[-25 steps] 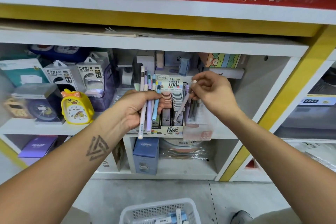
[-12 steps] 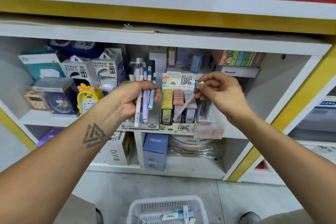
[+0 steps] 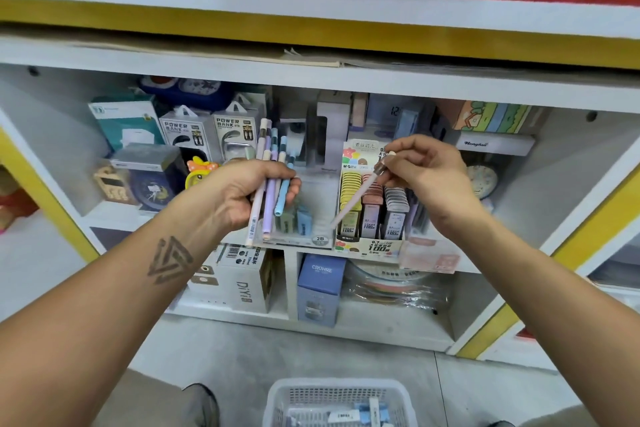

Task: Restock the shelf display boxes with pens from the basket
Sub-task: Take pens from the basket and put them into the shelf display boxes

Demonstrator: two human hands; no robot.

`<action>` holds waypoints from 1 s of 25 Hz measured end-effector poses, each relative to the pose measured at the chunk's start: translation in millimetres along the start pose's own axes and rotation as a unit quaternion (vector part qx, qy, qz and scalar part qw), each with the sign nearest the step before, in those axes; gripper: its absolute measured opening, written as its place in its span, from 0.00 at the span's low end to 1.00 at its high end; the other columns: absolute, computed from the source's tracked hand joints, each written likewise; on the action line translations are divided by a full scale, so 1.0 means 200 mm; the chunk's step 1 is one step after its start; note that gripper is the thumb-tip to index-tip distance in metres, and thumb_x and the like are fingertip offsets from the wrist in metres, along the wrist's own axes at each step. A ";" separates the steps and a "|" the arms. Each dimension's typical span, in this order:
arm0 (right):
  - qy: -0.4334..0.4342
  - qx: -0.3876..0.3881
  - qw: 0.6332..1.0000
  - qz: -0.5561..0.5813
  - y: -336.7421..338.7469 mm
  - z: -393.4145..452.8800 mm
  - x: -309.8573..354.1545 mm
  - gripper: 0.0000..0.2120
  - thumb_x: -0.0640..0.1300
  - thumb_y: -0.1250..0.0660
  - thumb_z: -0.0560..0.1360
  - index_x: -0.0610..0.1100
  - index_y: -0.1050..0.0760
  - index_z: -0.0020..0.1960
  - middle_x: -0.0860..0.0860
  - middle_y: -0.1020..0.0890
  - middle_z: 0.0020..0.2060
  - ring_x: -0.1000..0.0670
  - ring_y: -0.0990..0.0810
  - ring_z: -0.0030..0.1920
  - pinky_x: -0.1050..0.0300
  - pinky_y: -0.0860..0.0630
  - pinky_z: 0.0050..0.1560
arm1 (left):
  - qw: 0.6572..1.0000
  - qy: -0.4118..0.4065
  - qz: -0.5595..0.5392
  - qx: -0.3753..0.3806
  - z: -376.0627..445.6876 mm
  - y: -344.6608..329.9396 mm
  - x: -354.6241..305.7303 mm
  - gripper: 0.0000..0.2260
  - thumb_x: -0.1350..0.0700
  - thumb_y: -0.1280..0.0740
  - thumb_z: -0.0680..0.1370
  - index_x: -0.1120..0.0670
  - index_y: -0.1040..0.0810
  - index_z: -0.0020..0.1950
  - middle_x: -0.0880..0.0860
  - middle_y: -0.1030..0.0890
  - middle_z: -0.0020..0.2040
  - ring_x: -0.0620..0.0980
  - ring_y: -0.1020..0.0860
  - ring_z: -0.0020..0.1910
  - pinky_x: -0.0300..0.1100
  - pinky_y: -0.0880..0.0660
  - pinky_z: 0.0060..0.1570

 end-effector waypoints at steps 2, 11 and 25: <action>0.014 -0.023 0.998 -0.048 0.04 0.01 0.02 0.04 0.33 0.31 0.77 0.37 0.20 0.51 0.41 0.16 0.36 0.48 0.19 0.32 0.60 0.22 0.33 | 1.000 0.001 0.008 0.000 0.00 -0.01 0.00 0.04 0.66 0.34 0.78 0.64 0.25 0.52 0.58 0.18 0.33 0.50 0.20 0.27 0.39 0.21 0.28; 0.111 -0.110 0.957 -0.243 0.40 0.02 -0.01 0.06 0.37 0.34 0.76 0.43 0.21 0.51 0.38 0.20 0.40 0.40 0.21 0.41 0.44 0.22 0.45 | 0.997 0.022 0.026 0.066 0.05 -0.33 0.15 0.02 0.66 0.33 0.77 0.65 0.23 0.48 0.58 0.18 0.33 0.49 0.20 0.27 0.38 0.22 0.26; 0.089 0.041 0.910 -0.403 0.44 -0.08 -0.11 0.05 0.41 0.33 0.79 0.46 0.22 0.55 0.50 0.16 0.42 0.50 0.16 0.43 0.46 0.18 0.50 | 0.995 0.022 0.010 0.094 0.13 -0.52 0.25 0.08 0.67 0.30 0.74 0.67 0.21 0.52 0.61 0.17 0.38 0.53 0.18 0.30 0.42 0.21 0.29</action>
Point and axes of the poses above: each hand's wrist, its own z-axis towards the middle knuckle, its own y-axis out of the back of the hand, x = y × z, the point moved 1 cm from there along z, towards the middle knuckle
